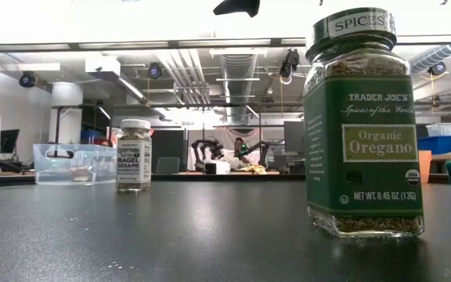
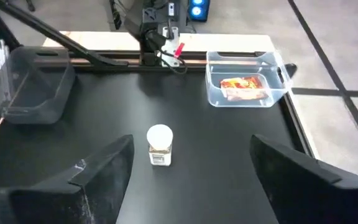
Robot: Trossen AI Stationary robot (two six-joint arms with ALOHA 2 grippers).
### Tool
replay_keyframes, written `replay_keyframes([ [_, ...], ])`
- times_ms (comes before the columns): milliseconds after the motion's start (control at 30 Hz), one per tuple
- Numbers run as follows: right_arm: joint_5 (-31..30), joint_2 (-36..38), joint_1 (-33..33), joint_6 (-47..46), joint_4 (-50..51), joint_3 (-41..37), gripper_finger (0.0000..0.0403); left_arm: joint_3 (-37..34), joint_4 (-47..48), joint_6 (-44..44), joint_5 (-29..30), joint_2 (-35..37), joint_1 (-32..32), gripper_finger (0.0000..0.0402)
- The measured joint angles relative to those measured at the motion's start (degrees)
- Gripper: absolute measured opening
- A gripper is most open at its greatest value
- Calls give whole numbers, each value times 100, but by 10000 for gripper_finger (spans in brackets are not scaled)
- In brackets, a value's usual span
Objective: Sort spices by type
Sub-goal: Put the top green seasoning bottle into the black bin
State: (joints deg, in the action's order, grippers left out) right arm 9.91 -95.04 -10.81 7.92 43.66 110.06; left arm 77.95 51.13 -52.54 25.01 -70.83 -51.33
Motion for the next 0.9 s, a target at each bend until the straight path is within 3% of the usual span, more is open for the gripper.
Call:
replay_keyframes([
  [133, 453, -2, -24, 18, -139, -195, 300, 1, -24, -999, -50, -393, -469, 185],
  [433, 1240, -2, 30, -725, -377, -547, 282, 0, 256, -1250, 318, -1033, -886, 185],
  [633, 980, 30, 298, -1534, -646, -551, 268, -11, 602, -1286, 1464, -1191, -1315, 185],
  [800, 560, 127, 603, -2061, -766, -551, 260, -127, 618, -1264, 1515, -1245, -1582, 185],
  [900, 218, 135, 865, -2270, -763, -551, 255, -404, 430, -1327, 1843, -1229, -1794, 185],
])
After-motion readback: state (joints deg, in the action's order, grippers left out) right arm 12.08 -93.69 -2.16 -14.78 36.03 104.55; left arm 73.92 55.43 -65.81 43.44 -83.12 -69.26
